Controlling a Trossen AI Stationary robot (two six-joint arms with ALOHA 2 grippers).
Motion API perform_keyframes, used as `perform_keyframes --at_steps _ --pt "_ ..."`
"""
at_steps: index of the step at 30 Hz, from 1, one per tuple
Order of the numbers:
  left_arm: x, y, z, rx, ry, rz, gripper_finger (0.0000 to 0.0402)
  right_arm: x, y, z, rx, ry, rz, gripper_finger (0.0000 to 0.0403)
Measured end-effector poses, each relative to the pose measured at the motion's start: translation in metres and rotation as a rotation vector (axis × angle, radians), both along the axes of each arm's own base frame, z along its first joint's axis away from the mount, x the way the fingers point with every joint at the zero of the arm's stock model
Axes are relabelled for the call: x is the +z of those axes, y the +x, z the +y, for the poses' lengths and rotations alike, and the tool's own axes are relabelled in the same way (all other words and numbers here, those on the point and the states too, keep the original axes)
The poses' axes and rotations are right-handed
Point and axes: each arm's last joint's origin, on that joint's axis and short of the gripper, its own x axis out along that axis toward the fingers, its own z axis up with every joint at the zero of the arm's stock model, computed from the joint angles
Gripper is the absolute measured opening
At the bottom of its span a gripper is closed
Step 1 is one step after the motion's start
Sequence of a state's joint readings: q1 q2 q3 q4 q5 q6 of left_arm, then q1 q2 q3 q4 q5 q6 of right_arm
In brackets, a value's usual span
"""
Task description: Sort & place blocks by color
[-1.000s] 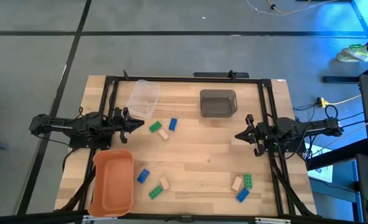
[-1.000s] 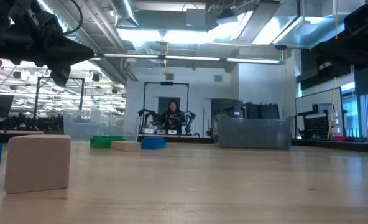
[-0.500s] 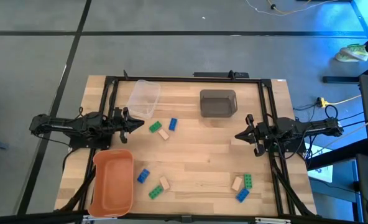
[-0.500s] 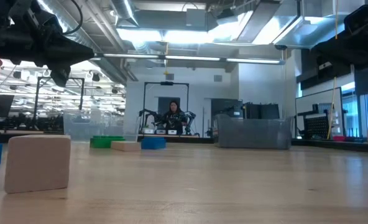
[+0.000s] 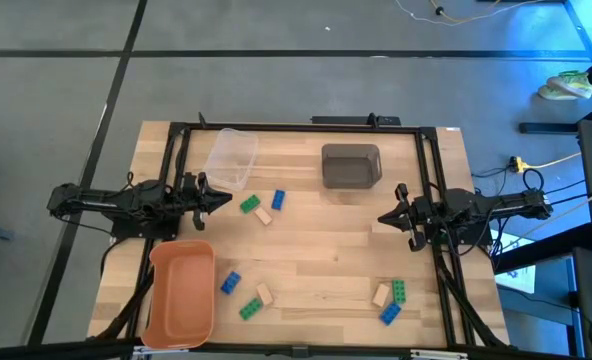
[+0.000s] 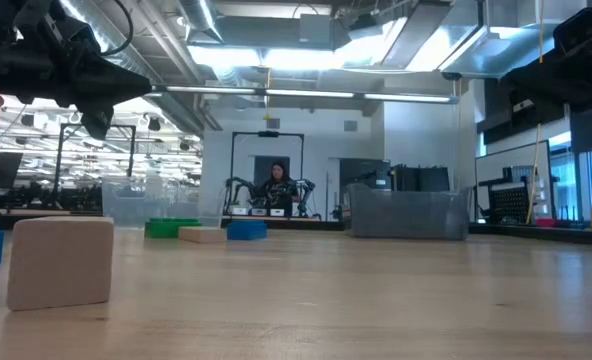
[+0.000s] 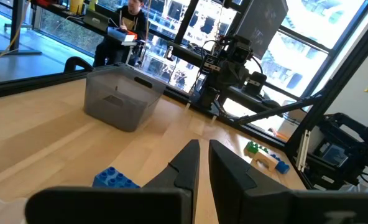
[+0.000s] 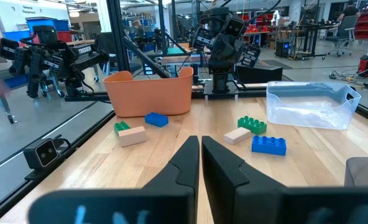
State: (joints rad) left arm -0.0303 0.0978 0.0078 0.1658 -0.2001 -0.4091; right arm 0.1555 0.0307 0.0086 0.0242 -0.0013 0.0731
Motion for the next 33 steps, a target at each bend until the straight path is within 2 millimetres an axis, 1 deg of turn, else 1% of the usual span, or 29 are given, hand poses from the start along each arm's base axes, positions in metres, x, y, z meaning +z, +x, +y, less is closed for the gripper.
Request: perform_keyframes --at_steps 14,16,19,22,26,28,30,33 --pt "0.0 0.0 0.0 0.007 0.001 -0.004 0.0027 0.0 0.0 0.0 0.0 0.0 0.0 0.0022" --pt "0.005 -0.001 0.002 0.06 -0.011 -0.056 0.0027 0.0 0.0 0.0 0.0 0.0 0.0 0.0022" --pt "0.011 -0.002 0.003 0.105 -0.078 -0.129 0.0027 0.0 0.0 0.0 0.0 0.0 0.0 0.0022" --pt "0.023 -0.006 0.005 0.18 -0.074 -0.259 0.0027 0.0 0.0 0.0 0.0 0.0 -0.001 0.0022" --pt "0.035 -0.01 0.009 0.301 -0.113 -0.344 0.0028 0.0 0.0 0.0 0.0 0.0 0.0 0.0022" --pt "0.043 -0.009 0.009 0.289 -0.13 -0.33 0.0029 0.0 0.0 0.0 0.0 0.0 0.0 0.0022" --pt "0.059 -0.006 0.008 0.276 -0.121 -0.273 0.0037 0.0 0.0 0.0 0.0 0.0 -0.001 0.0022" --pt "0.08 0.007 0.009 0.285 -0.078 -0.043 0.0067 0.0 0.0 0.0 0.0 0.0 0.0 0.0022"
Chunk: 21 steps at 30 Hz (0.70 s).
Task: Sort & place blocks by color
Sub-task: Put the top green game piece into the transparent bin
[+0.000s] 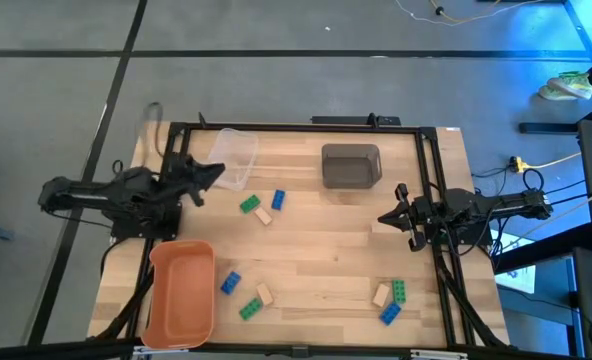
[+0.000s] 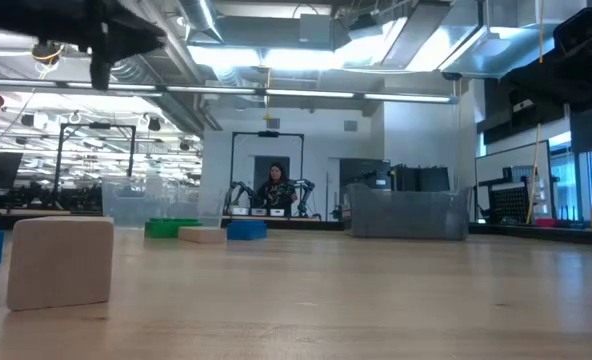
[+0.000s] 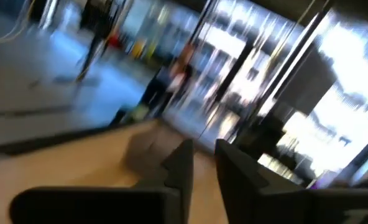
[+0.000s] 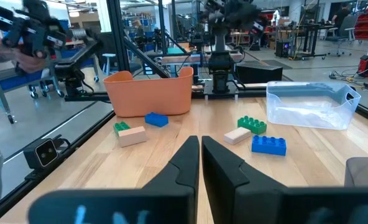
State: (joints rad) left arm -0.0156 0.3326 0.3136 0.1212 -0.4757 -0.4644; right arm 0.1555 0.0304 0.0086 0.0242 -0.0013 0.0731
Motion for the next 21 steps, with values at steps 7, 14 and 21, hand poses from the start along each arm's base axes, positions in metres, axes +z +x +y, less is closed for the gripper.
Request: perform_keyframes --at_steps 7,14,21 --pt "0.028 0.041 0.018 0.045 -0.09 0.626 0.0186 0.0 0.0 0.0 0.0 0.0 0.0 0.0022" --pt "0.005 0.096 0.043 -0.032 -0.321 1.027 0.0248 0.0 0.0 0.0 0.0 0.0 0.0 0.0022" --pt "-0.034 0.142 0.042 -0.088 -0.444 1.208 0.0247 0.0 0.0 0.0 0.0 0.0 0.0 0.0022"
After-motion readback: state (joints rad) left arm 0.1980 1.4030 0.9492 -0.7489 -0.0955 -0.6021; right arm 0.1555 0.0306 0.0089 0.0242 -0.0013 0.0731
